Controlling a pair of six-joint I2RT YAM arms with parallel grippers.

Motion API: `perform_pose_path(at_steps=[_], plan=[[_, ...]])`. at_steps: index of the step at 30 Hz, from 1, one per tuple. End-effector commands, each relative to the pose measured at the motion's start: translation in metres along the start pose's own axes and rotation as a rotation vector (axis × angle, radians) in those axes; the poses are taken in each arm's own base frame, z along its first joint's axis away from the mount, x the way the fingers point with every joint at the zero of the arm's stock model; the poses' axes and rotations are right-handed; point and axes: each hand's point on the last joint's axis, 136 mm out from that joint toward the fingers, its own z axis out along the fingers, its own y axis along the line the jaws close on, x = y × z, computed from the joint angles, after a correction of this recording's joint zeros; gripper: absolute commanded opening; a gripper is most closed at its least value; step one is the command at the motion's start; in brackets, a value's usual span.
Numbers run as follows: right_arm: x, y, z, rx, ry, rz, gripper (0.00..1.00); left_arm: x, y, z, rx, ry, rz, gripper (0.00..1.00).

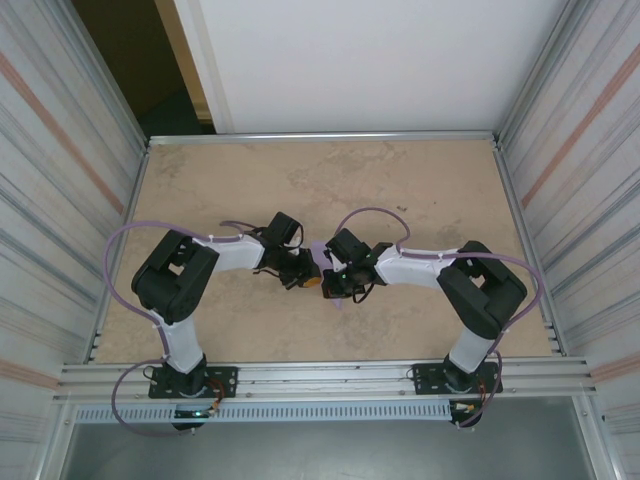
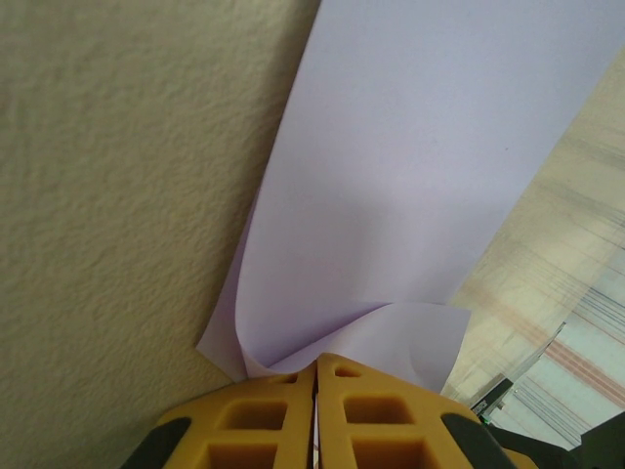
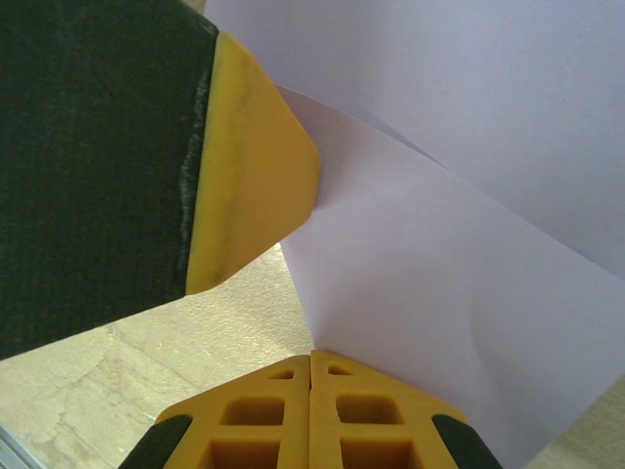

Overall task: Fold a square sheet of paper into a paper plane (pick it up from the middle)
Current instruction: Third fold the triangle at the center of the table.

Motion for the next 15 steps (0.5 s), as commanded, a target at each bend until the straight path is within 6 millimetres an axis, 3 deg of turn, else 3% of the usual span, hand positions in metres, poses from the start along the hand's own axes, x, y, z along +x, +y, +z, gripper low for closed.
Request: perform_pose_path(at_steps=[1,15], plan=[[0.0012,-0.0085,0.0016,0.044,0.016,0.005,0.05,0.0057,0.0402,0.0062,-0.150,0.009,-0.053,0.09],[0.0061,-0.0157,0.0051,0.072,0.033,0.006,0.05,0.0057,0.0439,0.0068,-0.163,0.010,-0.054,0.09]])
